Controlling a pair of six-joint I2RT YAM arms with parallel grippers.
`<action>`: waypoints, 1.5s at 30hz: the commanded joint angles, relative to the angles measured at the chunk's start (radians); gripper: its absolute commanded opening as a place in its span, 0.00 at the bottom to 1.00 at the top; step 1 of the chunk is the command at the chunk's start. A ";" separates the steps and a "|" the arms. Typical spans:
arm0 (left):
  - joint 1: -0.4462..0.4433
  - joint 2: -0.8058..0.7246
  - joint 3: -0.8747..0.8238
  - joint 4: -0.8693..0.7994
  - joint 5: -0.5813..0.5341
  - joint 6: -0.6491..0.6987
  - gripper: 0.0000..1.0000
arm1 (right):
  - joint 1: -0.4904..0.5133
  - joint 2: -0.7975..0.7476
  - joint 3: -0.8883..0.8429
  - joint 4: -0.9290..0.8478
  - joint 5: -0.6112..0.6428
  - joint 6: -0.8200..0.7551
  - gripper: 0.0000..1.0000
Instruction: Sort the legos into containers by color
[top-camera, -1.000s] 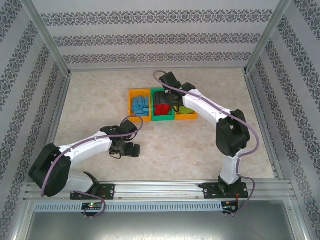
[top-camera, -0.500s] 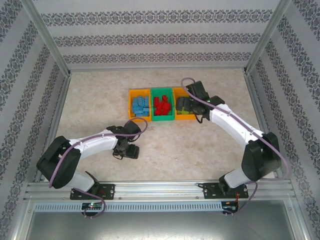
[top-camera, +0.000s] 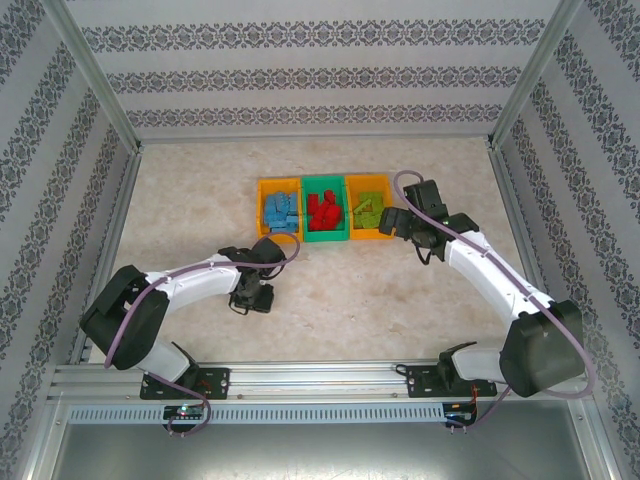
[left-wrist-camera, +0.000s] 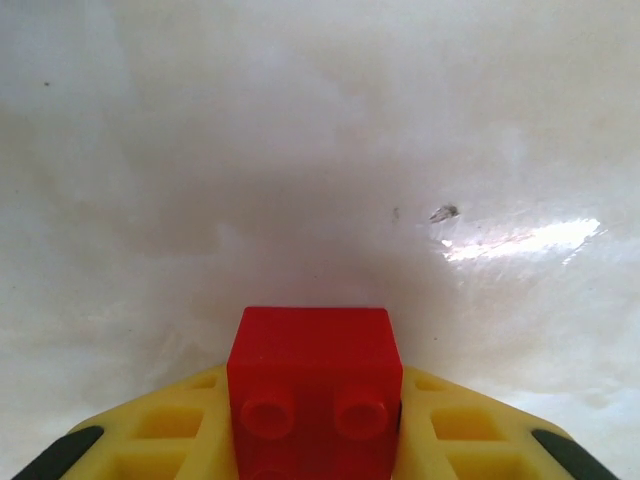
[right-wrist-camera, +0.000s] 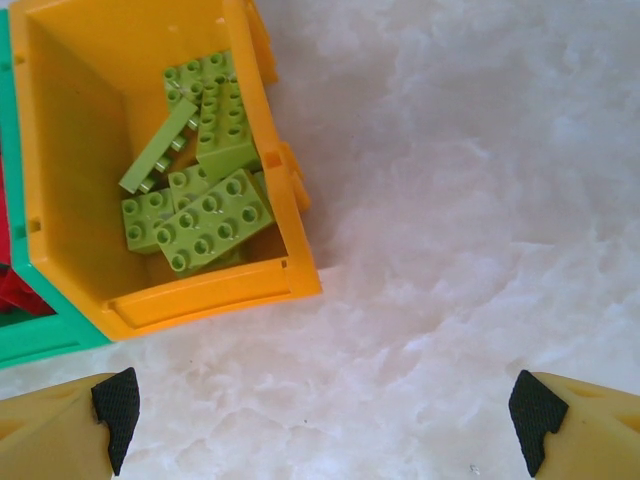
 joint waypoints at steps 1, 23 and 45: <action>-0.017 0.010 0.043 0.043 0.044 0.014 0.29 | -0.007 -0.024 -0.034 -0.016 0.019 0.011 0.98; 0.112 0.509 0.957 -0.014 0.193 0.037 0.29 | 0.042 -0.121 -0.214 0.008 -0.003 0.058 0.98; 0.146 0.519 1.054 0.020 0.112 -0.019 1.00 | 0.021 -0.222 -0.276 0.035 0.083 -0.087 0.98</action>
